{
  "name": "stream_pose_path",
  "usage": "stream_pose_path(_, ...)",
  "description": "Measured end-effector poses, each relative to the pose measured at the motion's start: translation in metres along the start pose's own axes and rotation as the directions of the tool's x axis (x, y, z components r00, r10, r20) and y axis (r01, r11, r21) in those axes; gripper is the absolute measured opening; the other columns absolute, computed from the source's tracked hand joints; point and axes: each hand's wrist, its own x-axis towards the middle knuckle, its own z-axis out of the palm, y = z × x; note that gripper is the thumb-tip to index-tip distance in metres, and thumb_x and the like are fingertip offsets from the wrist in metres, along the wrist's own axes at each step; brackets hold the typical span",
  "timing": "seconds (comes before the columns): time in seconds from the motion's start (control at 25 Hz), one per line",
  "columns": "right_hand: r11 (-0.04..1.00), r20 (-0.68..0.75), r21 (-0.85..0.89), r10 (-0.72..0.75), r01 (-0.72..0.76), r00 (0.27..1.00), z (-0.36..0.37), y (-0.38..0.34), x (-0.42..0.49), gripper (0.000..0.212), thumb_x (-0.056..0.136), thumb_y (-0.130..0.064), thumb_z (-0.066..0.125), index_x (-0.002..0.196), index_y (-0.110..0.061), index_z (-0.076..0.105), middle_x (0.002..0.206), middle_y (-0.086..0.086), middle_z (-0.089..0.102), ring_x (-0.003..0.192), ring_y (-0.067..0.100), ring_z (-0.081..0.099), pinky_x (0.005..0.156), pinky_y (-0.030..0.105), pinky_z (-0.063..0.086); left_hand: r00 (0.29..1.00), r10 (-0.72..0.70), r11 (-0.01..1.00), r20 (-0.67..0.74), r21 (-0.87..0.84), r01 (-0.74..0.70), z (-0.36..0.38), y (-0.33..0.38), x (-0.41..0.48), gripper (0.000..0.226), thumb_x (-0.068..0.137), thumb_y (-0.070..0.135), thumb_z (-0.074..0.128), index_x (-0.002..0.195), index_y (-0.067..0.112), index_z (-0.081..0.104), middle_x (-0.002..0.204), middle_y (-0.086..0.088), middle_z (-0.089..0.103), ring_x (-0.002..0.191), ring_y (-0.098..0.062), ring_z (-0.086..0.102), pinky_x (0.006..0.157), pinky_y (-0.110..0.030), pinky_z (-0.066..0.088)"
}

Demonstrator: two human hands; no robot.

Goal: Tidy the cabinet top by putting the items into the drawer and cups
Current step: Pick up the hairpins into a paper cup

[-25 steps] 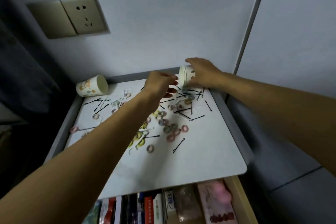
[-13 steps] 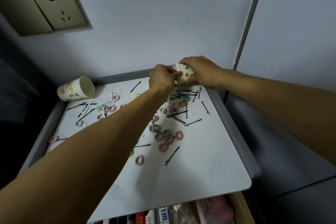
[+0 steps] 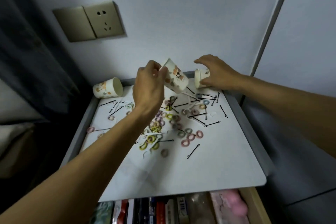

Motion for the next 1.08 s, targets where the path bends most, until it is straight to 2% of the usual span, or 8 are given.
stream_pose_path(0.16, 0.820, 0.041, 0.572, -0.039, 0.009, 0.998, -0.006, -0.086, -0.062, 0.049, 0.087, -0.004, 0.062, 0.134, -0.019, 0.055, 0.130, -0.004, 0.061, 0.119, 0.007, 0.056, 0.104, 0.028, 0.044, 0.988, -0.044, 0.969, 0.151, -0.234, 0.078, -0.039, -0.001, -0.053, 0.020, 0.096, 0.039, 0.052, 0.082, 0.026, 0.055, 0.086, 0.000, 0.067, 0.078, -0.025, 0.064, 0.069, -0.045, 0.055)
stream_pose_path(0.28, 0.747, 0.118, 0.664, -0.066, -0.029, 0.991, 0.004, -0.137, -0.114, 0.050, 0.089, -0.017, 0.068, 0.135, -0.023, 0.052, 0.127, -0.008, 0.062, 0.115, 0.002, 0.059, 0.099, 0.028, 0.049, 0.979, -0.111, 0.867, 0.171, -0.465, 0.180, -0.061, -0.004, -0.091, 0.016, 0.092, 0.030, 0.064, 0.097, 0.018, 0.053, 0.086, 0.004, 0.065, 0.077, -0.016, 0.060, 0.068, -0.038, 0.050)
stream_pose_path(0.4, 0.706, 0.186, 0.703, -0.064, -0.087, 0.980, 0.012, -0.168, -0.143, 0.051, 0.088, -0.015, 0.069, 0.136, -0.023, 0.052, 0.120, -0.013, 0.064, 0.111, 0.002, 0.061, 0.081, 0.020, 0.054, 0.909, -0.334, 0.688, 0.251, -0.593, 0.417, -0.080, -0.016, -0.117, 0.079, 0.068, 0.040, 0.086, 0.129, 0.026, 0.038, 0.115, 0.000, 0.064, 0.103, -0.016, 0.066, 0.092, -0.037, 0.052)
stream_pose_path(0.52, 0.789, 0.212, 0.602, -0.009, -0.123, 0.977, 0.017, -0.160, -0.151, 0.035, 0.088, -0.014, 0.069, 0.122, -0.019, 0.064, 0.109, -0.008, 0.070, 0.101, 0.007, 0.066, 0.078, 0.021, 0.055, 0.833, -0.425, 0.584, 0.354, -0.596, 0.551, -0.101, -0.025, -0.129, 0.106, 0.052, 0.042, 0.091, 0.139, 0.026, 0.031, 0.117, -0.005, 0.065, 0.104, -0.022, 0.067, 0.100, -0.043, 0.048)
stream_pose_path(0.64, 0.960, 0.114, 0.191, 0.184, -0.203, 0.976, 0.018, -0.110, -0.143, 0.022, 0.085, -0.013, 0.072, 0.107, -0.018, 0.070, 0.100, -0.004, 0.069, 0.087, 0.004, 0.062, 0.071, 0.009, 0.046, 0.811, -0.451, 0.630, 0.372, -0.512, 0.585, -0.127, -0.030, -0.127, 0.099, 0.052, 0.041, 0.091, 0.134, 0.029, 0.037, 0.112, -0.004, 0.066, 0.093, -0.021, 0.071, 0.081, -0.040, 0.057)
stream_pose_path(0.72, 0.959, 0.098, 0.019, 0.281, -0.284, 0.955, 0.019, -0.078, -0.137, 0.020, 0.083, -0.012, 0.074, 0.101, -0.020, 0.070, 0.101, 0.001, 0.068, 0.081, 0.001, 0.057, 0.068, 0.011, 0.040, 0.814, -0.444, 0.686, 0.376, -0.442, 0.578, -0.136, -0.033, -0.122, 0.089, 0.057, 0.038, 0.090, 0.131, 0.030, 0.040, 0.112, -0.002, 0.065, 0.092, -0.021, 0.070, 0.077, -0.040, 0.059)
stream_pose_path(0.96, 0.956, 0.052, -0.039, 0.293, -0.291, 0.955, 0.037, -0.054, -0.127, 0.007, 0.085, -0.010, 0.070, 0.083, -0.016, 0.070, 0.092, 0.002, 0.065, 0.079, 0.008, 0.056, 0.066, 0.011, 0.038, 0.801, -0.392, 0.753, 0.451, -0.342, 0.562, -0.134, -0.045, -0.115, 0.074, 0.068, 0.036, 0.085, 0.129, 0.030, 0.043, 0.100, 0.008, 0.061, 0.087, -0.012, 0.065, 0.072, -0.032, 0.055)
stream_pose_path(1.08, 0.944, 0.121, -0.124, 0.319, -0.304, 0.940, 0.040, -0.051, -0.127, 0.008, 0.091, -0.014, 0.063, 0.084, -0.017, 0.065, 0.093, 0.001, 0.062, 0.084, 0.014, 0.056, 0.072, 0.022, 0.045, 0.789, -0.373, 0.754, 0.489, -0.335, 0.564, -0.129, -0.045, -0.110, 0.071, 0.071, 0.035, 0.084, 0.129, 0.028, 0.043, 0.099, 0.008, 0.061, 0.084, -0.009, 0.064, 0.066, -0.026, 0.051)
